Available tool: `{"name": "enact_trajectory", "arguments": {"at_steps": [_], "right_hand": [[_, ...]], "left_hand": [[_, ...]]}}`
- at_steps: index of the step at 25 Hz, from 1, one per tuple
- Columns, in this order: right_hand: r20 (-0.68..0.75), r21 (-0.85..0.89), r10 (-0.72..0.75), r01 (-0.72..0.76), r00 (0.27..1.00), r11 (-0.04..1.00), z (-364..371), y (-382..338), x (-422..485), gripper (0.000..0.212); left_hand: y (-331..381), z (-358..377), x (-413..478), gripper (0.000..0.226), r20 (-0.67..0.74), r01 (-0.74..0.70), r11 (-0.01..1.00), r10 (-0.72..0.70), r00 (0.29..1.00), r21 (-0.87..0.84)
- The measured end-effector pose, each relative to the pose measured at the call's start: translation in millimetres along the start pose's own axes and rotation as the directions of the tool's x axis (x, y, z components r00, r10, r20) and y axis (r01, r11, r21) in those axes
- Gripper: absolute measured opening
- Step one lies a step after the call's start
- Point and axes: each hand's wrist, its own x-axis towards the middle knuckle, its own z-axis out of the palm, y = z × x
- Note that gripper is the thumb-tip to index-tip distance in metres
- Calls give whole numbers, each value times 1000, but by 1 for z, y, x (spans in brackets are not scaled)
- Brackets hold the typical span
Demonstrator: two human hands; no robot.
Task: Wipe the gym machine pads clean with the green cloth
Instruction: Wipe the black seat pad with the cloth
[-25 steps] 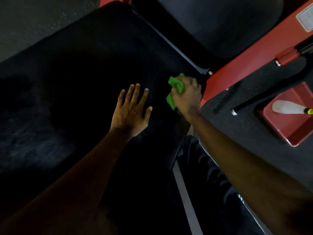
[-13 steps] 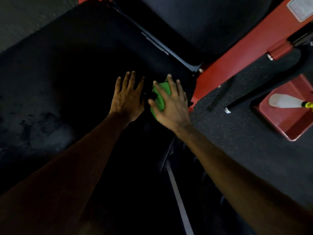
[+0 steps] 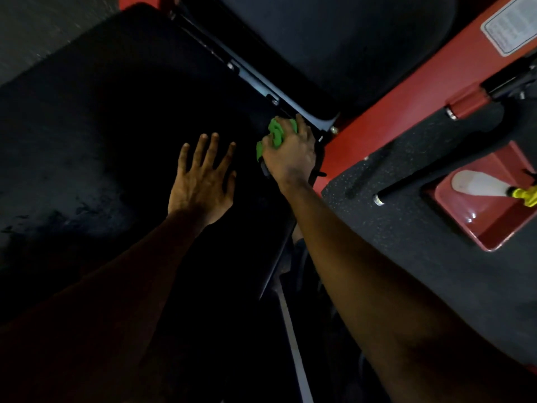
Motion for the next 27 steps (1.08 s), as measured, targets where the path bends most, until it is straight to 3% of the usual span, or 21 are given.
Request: {"name": "enact_trajectory", "arguments": {"at_steps": [5, 9, 12, 16, 23, 27], "right_hand": [[33, 21, -221, 220, 975, 975, -5, 22, -57, 51], [3, 31, -269, 269, 963, 963, -3, 36, -71, 50], [-74, -4, -215, 216, 974, 976, 0, 35, -26, 46], [-72, 19, -26, 27, 997, 999, -5, 25, 31, 45], [-59, 100, 4, 2, 998, 995, -8, 65, -36, 51], [-137, 76, -8, 19, 991, 997, -6, 56, -2, 46]], "left_hand": [[1, -4, 1, 61, 15, 11, 999, -11, 1000, -33], [1, -5, 1, 61, 34, 15, 999, -13, 999, -35], [0, -5, 1, 61, 32, 17, 999, -16, 999, -33], [-1, -3, 2, 62, 48, 12, 1000, -11, 999, -28], [-2, -4, 2, 61, 49, 1, 1000, 0, 999, -27], [-2, -4, 1, 62, 58, 1, 1000, 1, 998, -28]]}}
